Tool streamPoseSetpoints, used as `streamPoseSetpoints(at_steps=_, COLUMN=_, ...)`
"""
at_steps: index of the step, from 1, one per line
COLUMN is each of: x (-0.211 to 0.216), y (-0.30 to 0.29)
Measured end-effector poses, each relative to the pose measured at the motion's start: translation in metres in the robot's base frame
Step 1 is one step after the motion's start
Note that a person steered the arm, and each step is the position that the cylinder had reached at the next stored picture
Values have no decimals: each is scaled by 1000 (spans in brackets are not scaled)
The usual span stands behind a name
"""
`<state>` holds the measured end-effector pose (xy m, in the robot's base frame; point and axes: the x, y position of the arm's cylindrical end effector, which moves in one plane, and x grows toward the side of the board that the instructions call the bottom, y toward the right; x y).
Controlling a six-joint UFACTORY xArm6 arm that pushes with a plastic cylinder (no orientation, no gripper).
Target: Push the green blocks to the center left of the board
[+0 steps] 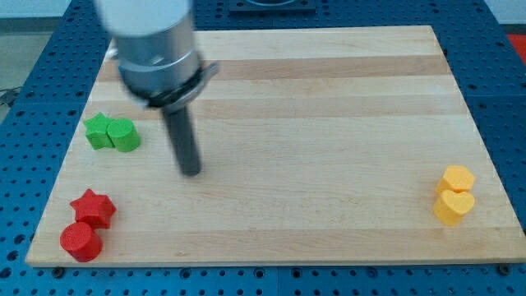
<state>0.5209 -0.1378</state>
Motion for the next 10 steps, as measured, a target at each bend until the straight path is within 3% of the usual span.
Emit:
streamPoseSetpoints(at_steps=4, x=16, y=-52)
streamPoseSetpoints(at_steps=6, x=-41, y=-19)
streamPoseSetpoints(at_steps=7, x=-52, y=-22)
streamPoseSetpoints(at_steps=8, x=-74, y=-69)
streamPoseSetpoints(at_steps=10, x=-81, y=-72)
